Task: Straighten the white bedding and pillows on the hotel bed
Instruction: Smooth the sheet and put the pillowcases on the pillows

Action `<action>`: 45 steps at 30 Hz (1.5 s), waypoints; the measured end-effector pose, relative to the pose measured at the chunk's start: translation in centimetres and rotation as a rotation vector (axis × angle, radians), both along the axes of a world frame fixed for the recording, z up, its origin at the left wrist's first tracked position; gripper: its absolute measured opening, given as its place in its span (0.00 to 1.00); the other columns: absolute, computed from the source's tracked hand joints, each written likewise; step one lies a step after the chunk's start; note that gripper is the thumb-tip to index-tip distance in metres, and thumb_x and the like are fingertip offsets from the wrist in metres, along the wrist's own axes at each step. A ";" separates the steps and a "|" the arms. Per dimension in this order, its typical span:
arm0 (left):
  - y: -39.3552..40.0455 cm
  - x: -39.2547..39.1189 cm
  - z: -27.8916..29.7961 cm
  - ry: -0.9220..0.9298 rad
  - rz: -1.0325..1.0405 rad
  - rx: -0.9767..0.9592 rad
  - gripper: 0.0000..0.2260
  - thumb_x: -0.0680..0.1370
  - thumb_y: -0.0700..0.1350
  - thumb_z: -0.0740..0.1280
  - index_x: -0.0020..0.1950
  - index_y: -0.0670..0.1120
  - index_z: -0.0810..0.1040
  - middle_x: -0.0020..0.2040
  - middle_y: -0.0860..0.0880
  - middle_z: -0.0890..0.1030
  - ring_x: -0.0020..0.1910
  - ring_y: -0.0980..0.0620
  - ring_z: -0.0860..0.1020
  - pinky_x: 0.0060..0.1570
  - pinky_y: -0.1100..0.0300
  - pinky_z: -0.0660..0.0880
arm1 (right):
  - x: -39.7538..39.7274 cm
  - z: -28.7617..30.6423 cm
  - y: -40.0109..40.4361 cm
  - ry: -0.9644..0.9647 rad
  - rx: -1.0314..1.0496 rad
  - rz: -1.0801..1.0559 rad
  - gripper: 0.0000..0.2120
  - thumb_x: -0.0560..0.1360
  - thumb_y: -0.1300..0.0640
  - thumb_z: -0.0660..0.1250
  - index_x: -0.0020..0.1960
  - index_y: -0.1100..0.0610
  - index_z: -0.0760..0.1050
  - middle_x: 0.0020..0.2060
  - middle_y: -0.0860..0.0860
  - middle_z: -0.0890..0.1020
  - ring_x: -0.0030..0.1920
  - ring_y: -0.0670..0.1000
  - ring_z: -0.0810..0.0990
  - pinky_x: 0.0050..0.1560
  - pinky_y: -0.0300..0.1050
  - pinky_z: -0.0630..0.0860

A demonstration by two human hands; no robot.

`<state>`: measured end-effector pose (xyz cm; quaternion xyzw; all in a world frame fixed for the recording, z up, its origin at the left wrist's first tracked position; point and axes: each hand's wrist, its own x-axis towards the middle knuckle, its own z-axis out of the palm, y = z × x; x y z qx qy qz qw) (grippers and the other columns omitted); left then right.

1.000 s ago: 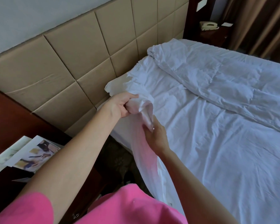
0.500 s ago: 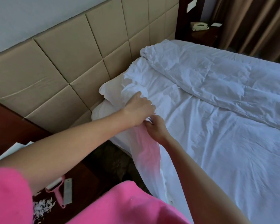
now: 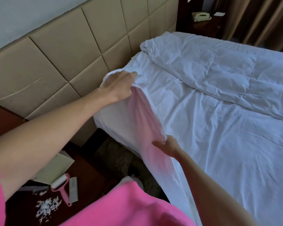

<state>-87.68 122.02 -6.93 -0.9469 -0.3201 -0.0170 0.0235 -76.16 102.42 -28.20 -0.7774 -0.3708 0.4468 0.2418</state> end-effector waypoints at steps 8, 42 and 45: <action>8.8 1.4 -0.9 -0.043 0.023 -0.219 0.04 0.69 0.35 0.61 0.40 0.41 0.66 0.36 0.44 0.73 0.37 0.38 0.74 0.33 0.51 0.67 | 6.1 1.1 2.2 -0.117 0.024 -0.538 0.14 0.79 0.57 0.59 0.39 0.65 0.70 0.31 0.54 0.73 0.37 0.59 0.73 0.38 0.48 0.68; 39.3 21.0 14.2 -0.598 -0.290 0.434 0.13 0.69 0.29 0.64 0.50 0.37 0.81 0.42 0.34 0.80 0.43 0.32 0.77 0.39 0.46 0.73 | 29.6 30.3 29.6 -1.002 0.297 -0.841 0.10 0.73 0.53 0.61 0.39 0.57 0.77 0.41 0.58 0.82 0.46 0.65 0.80 0.41 0.48 0.68; 40.7 24.1 15.0 -0.603 -0.276 0.467 0.11 0.68 0.30 0.63 0.47 0.38 0.79 0.42 0.35 0.80 0.42 0.33 0.77 0.39 0.46 0.73 | 33.4 30.8 31.7 -1.017 0.329 -0.832 0.08 0.72 0.54 0.60 0.38 0.55 0.75 0.42 0.59 0.83 0.47 0.66 0.80 0.41 0.49 0.68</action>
